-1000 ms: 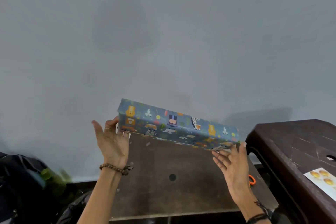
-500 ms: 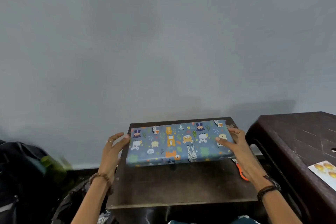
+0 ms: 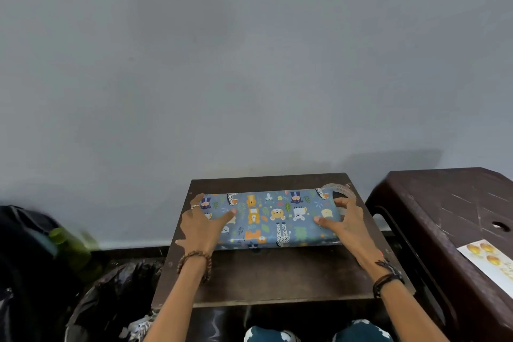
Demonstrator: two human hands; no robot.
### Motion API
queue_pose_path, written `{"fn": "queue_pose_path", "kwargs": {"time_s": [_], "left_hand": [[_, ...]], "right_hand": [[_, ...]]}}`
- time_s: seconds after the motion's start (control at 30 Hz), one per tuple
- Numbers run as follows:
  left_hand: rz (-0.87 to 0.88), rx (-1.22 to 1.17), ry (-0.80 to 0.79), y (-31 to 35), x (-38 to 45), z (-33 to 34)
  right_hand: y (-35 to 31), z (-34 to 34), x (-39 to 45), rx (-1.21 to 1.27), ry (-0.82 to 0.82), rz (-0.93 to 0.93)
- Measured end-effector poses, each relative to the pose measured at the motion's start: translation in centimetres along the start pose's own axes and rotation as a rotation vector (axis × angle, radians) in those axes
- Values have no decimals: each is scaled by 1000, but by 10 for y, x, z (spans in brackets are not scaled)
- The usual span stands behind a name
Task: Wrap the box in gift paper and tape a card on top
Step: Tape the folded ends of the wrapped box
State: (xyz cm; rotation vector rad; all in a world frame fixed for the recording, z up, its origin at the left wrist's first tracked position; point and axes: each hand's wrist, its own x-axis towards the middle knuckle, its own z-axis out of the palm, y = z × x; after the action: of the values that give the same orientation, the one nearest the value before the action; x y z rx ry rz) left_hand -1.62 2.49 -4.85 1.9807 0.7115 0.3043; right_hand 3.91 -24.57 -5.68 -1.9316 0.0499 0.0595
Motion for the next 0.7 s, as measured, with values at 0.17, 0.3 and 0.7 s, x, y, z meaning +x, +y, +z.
{"fn": "queue_pose_path", "kwargs": {"time_s": [0.17, 0.3, 0.7], "left_hand": [[-13, 314, -39, -5, -8, 9], [-11, 335, -21, -4, -11, 9], [-10, 298, 186, -3, -32, -2]], "right_hand": [[1, -1, 0, -36, -18, -30], [-4, -4, -5, -39, 5, -62], [-8, 3, -37, -6, 69, -163]]}}
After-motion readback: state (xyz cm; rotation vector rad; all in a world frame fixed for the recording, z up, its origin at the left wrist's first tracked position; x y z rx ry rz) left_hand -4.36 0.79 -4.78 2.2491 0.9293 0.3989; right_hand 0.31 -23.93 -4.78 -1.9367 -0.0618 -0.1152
